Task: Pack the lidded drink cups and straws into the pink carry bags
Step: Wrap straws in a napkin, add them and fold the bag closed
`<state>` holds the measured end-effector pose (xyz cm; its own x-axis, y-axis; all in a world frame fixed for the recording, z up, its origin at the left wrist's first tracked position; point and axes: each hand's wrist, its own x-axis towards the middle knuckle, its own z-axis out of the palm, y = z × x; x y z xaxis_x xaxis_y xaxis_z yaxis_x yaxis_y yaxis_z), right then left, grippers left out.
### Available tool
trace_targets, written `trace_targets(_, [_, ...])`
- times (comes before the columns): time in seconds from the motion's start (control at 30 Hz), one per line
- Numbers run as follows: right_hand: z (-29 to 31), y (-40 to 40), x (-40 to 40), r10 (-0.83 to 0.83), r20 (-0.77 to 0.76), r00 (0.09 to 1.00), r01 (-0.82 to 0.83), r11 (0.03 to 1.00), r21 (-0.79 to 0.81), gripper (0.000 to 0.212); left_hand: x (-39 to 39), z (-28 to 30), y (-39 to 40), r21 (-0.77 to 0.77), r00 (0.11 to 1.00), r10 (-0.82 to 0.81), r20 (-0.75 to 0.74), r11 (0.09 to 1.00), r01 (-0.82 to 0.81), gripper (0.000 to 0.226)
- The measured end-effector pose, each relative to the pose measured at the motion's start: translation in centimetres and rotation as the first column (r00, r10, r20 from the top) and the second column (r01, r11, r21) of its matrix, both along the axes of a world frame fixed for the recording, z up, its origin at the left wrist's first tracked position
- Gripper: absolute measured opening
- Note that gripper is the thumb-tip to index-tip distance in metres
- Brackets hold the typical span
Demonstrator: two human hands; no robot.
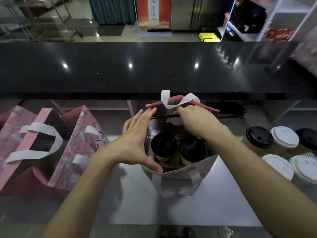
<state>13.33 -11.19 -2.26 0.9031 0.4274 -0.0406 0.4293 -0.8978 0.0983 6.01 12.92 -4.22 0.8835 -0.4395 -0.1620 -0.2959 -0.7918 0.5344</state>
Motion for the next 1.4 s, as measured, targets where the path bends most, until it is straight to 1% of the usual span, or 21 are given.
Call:
trace_targets(0.07, [-0.6,0.3,0.7,0.016,-0.009,1.0,-0.016,0.997,-0.069,0.053,0.1,-0.3,0.1,-0.021,1.0,-0.017,-0.003,1.0,0.017,0.172])
trace_targets(0.13, [-1.2,0.5,1.1,0.001,-0.038,0.999,-0.008,0.983,-0.185,0.042,0.2,-0.6,0.2,-0.044,1.0,-0.03,0.0,0.999,0.03,0.171])
trace_targets(0.2, [-1.6,0.7,1.1,-0.052,-0.126,0.991,0.017,0.965,-0.262,0.034,0.2,-0.9,0.2,-0.05,0.999,-0.036,0.014,0.998,0.037,0.17])
trace_targets(0.23, [-1.7,0.6,1.1,-0.083,-0.182,0.98,0.034,0.965,-0.26,0.033,0.2,-1.0,0.2,-0.049,0.999,-0.039,0.023,0.998,0.041,0.17])
trace_targets(0.27, [-1.6,0.6,1.1,-0.104,-0.231,0.967,0.052,0.974,-0.221,0.034,0.3,-1.1,0.2,-0.049,0.999,-0.041,0.035,0.998,0.043,0.169])
trace_targets(0.33, [-1.3,0.1,0.8,-0.108,-0.259,0.96,0.087,0.992,-0.094,0.039,0.4,-1.3,0.3,-0.067,0.998,-0.026,0.053,0.997,0.03,0.164])
trace_targets(0.4, [-1.0,-0.9,0.1,-0.079,-0.241,0.967,0.091,0.995,0.04,0.048,0.6,-1.3,0.5,-0.104,0.998,0.013,0.064,0.995,-0.006,0.154])
trace_targets(0.47, [-0.8,-2.4,-1.3,-0.042,-0.203,0.978,0.081,0.978,0.192,0.045,0.7,-1.1,1.0,-0.15,0.993,0.049,0.11,0.988,-0.032,0.14])
trace_targets(0.5, [-0.8,-3.3,-2.1,-0.036,-0.177,0.984,0.091,0.945,0.314,0.036,0.7,-0.9,1.2,-0.184,0.987,0.062,0.147,0.982,-0.035,0.133])
trace_targets(0.53, [-0.8,-4.2,-3.1,-0.038,-0.13,0.991,0.094,0.883,0.461,0.027,0.7,-0.8,1.5,-0.234,0.98,0.077,0.184,0.972,-0.032,0.126])
trace_targets(0.6, [-1.2,-6.2,-5.1,-0.087,0.007,0.996,0.054,0.683,0.728,0.014,0.7,-1.1,2.3,-0.345,0.964,0.116,0.24,0.938,-0.027,0.119])
trace_targets(0.63, [-1.4,-7.2,-6.0,-0.125,0.063,0.99,0.021,0.582,0.813,0.012,0.7,-1.4,2.8,-0.381,0.96,0.137,0.245,0.924,-0.035,0.12])
trace_targets(0.7, [-2.1,-9.5,-7.7,-0.18,0.075,0.981,0.01,0.428,0.904,0.016,0.5,-2.3,4.0,-0.425,0.972,0.171,0.164,0.901,-0.087,0.129])
trace_targets(0.77, [-3.2,-11.8,-8.8,-0.154,-0.035,0.987,0.088,0.35,0.933,0.033,0.3,-3.4,5.0,-0.433,0.985,0.174,-0.01,0.887,-0.16,0.14])
trace_targets(0.83, [-4.5,-13.9,-9.4,-0.071,-0.205,0.976,0.216,0.348,0.912,0.056,0.4,-4.5,5.3,-0.4,0.979,0.156,-0.13,0.895,-0.195,0.142])
trace_targets(0.93, [-6.6,-15.2,-9.1,0.018,-0.418,0.908,0.372,0.421,0.827,0.076,1.1,-5.6,4.5,-0.344,0.974,0.13,-0.186,0.92,-0.189,0.144])
trace_targets(1.03, [-7.7,-14.9,-7.5,0.079,-0.468,0.88,0.377,0.483,0.79,0.072,2.2,-5.6,3.7,-0.406,0.956,0.119,-0.268,0.886,-0.224,0.143])
trace_targets(1.13, [-7.8,-14.5,-5.2,0.137,-0.489,0.861,0.357,0.522,0.775,0.068,3.4,-5.0,3.3,-0.461,0.945,0.076,-0.319,0.858,-0.225,0.124])
trace_targets(1.2, [-7.7,-14.5,-3.7,0.177,-0.522,0.834,0.354,0.555,0.753,0.074,4.4,-4.8,3.3,-0.491,0.942,0.06,-0.329,0.841,-0.225,0.113])
trace_targets(1.27, [-7.5,-14.6,-2.5,0.218,-0.55,0.807,0.363,0.552,0.751,0.079,5.3,-4.9,3.5,-0.524,0.937,0.038,-0.347,0.821,-0.227,0.101])
trace_targets(1.4, [-7.5,-14.5,-0.7,0.245,-0.555,0.795,0.388,0.498,0.776,0.075,6.6,-5.3,3.5,-0.572,0.929,-0.014,-0.369,0.791,-0.216,0.08])
